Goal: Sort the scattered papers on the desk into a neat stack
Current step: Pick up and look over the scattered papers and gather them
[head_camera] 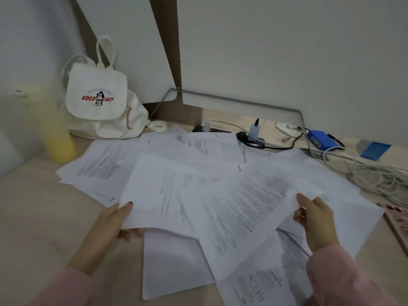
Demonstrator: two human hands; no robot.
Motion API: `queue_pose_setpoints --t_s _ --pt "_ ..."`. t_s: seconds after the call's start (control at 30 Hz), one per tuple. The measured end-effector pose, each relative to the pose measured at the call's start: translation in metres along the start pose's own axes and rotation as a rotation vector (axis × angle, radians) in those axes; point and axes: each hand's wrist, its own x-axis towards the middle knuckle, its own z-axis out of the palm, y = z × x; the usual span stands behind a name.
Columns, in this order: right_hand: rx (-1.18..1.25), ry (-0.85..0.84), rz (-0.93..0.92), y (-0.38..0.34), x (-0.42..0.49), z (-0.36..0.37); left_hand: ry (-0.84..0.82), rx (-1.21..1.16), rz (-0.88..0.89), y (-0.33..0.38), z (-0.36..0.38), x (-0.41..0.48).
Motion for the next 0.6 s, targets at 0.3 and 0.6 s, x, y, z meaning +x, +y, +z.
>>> queue_pose_setpoints --t_s 0.3,0.6 --pt "0.262 -0.227 0.274 0.02 -0.038 0.031 -0.114 -0.382 -0.336 -0.021 0.051 -0.028" --pt "-0.082 -0.306 0.269 0.024 -0.03 0.032 0.117 -0.398 -0.212 -0.017 0.021 0.001"
